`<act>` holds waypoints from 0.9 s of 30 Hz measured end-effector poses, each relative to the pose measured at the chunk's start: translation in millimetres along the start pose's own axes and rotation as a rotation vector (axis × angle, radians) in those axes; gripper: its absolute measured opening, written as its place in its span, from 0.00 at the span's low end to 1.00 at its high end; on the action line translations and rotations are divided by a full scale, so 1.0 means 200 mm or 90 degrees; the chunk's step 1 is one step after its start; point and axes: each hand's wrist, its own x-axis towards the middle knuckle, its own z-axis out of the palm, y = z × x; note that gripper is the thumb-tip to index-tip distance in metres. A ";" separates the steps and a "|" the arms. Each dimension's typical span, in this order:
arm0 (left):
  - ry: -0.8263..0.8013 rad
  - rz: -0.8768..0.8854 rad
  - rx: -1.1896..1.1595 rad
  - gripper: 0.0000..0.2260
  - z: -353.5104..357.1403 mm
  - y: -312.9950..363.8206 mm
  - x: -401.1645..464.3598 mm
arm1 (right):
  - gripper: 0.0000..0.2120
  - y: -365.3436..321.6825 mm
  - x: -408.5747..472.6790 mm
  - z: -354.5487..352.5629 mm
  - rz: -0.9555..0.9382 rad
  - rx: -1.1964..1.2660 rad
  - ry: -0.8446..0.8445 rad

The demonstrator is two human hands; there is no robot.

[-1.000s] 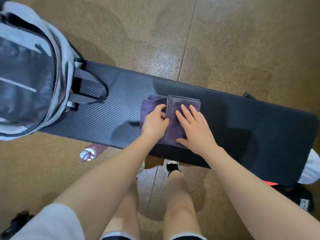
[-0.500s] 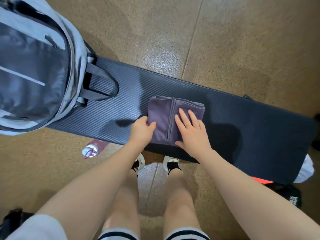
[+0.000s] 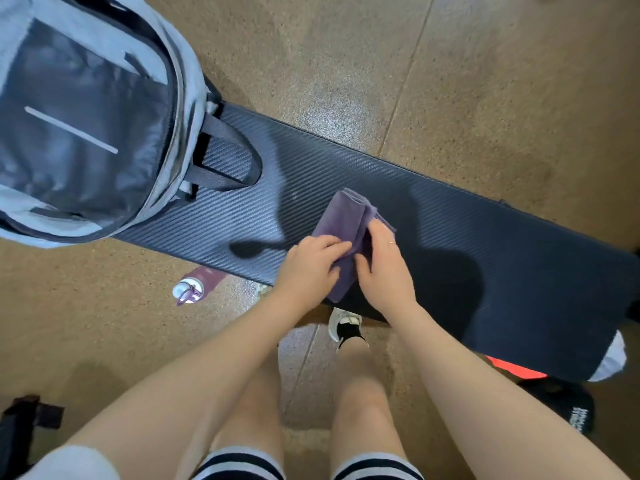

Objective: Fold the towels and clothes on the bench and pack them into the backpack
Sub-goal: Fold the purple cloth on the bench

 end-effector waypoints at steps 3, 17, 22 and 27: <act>-0.027 0.042 0.103 0.20 0.09 0.03 -0.03 | 0.27 0.02 -0.03 -0.10 -0.093 -0.211 0.103; 0.067 0.055 0.029 0.30 0.26 -0.22 -0.33 | 0.36 0.22 0.17 -0.19 -0.378 -0.656 -0.149; 0.049 0.025 0.061 0.24 0.28 -0.18 -0.30 | 0.41 0.19 0.13 -0.18 -0.507 -0.693 -0.114; 0.126 -0.001 0.028 0.23 0.28 -0.17 -0.27 | 0.34 0.18 0.16 -0.07 -0.604 -0.688 -0.165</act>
